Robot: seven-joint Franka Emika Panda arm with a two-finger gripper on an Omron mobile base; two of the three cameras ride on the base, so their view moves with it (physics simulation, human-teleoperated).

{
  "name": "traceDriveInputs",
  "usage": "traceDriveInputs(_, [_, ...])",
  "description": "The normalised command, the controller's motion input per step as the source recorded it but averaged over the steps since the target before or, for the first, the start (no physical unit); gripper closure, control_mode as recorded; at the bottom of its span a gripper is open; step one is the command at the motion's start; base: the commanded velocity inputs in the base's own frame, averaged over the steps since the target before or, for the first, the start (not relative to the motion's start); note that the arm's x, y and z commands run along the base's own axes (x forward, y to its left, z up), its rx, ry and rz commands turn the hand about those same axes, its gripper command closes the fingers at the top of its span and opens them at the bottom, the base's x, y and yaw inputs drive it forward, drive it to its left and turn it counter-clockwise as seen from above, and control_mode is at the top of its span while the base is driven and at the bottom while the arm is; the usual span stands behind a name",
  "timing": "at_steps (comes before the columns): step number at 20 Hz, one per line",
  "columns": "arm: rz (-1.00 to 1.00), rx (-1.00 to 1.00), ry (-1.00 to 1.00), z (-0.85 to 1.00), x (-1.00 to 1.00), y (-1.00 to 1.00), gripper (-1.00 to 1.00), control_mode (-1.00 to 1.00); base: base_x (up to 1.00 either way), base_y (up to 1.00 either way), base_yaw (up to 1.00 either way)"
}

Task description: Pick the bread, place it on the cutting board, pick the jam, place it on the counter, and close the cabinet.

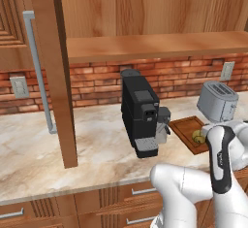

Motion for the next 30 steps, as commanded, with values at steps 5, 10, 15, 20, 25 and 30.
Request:
traceDriveInputs(5, [-0.02,0.0,-0.05,0.1,-0.05,0.01,-1.0,-1.0,0.0,0.0,0.0])
traceDriveInputs(10, [-0.02,-0.01,-0.02,0.15,-0.08,0.0,-1.0,-1.0,0.0,0.0,0.0])
traceDriveInputs(15, [0.0,0.0,0.0,0.19,-0.01,0.0,-1.0,-1.0,0.0,0.0,0.0])
traceDriveInputs(20, [0.0,0.0,0.0,0.27,-0.11,0.0,-1.0,-1.0,0.0,0.0,0.0])
traceDriveInputs(25, [0.0,0.0,-0.06,0.44,-0.33,0.07,-1.0,-1.0,0.0,0.0,0.0])
traceDriveInputs(30, [-0.01,0.0,-0.08,0.43,-0.44,0.11,-1.0,-1.0,0.0,0.0,0.0])
